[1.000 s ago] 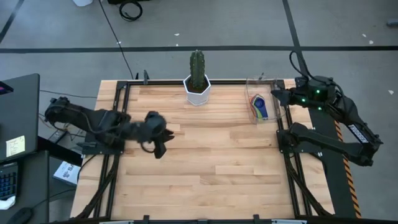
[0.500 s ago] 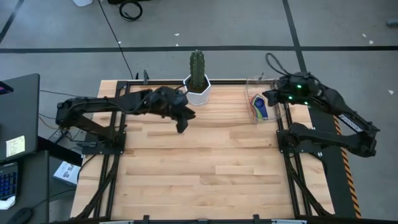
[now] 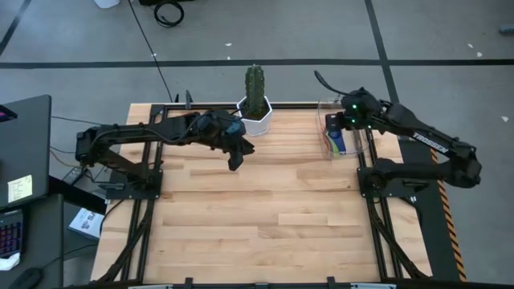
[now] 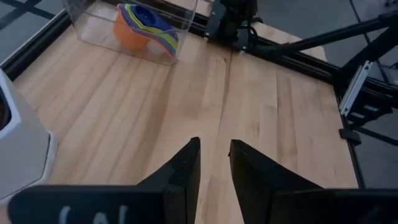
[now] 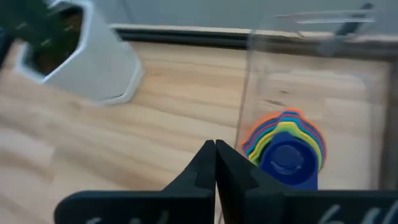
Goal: Nest measuring cups in basket
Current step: Put the stacked measuring cups into the transparent bin
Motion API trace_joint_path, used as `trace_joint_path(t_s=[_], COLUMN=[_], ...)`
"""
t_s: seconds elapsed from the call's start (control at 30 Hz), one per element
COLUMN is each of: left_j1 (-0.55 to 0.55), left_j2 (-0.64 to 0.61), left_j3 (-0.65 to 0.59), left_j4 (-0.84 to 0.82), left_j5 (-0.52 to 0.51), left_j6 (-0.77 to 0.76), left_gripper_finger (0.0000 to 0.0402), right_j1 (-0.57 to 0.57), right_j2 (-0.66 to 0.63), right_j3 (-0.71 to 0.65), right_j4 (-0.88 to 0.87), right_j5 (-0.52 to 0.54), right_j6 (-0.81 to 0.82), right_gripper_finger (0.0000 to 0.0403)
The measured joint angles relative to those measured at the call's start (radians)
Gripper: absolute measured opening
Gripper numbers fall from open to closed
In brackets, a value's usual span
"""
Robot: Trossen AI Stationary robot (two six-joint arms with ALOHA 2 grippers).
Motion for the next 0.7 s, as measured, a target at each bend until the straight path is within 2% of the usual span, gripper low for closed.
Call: trace_joint_path(t_s=[0.1, 0.33, 0.7], left_j1=[0.000, 0.002, 0.043], left_j2=[0.000, 0.000, 0.000], left_j3=[0.000, 0.000, 0.000], left_j4=[-0.002, -0.002, -0.003], left_j5=[-0.001, -0.003, -0.004], left_j6=[-0.008, -0.028, -0.072], left_gripper_finger=[0.0091, 0.0091, 0.0091], right_j1=[-0.007, -0.044, -0.128], right_j2=[0.040, 0.178, 0.351], right_j3=[0.000, 0.000, 0.000], right_j4=[-0.001, -0.075, -0.080], right_j5=[0.044, 0.029, 0.003], right_j6=[0.068, 0.141, 0.135], right_gripper_finger=[0.0009, 0.0005, 0.0004])
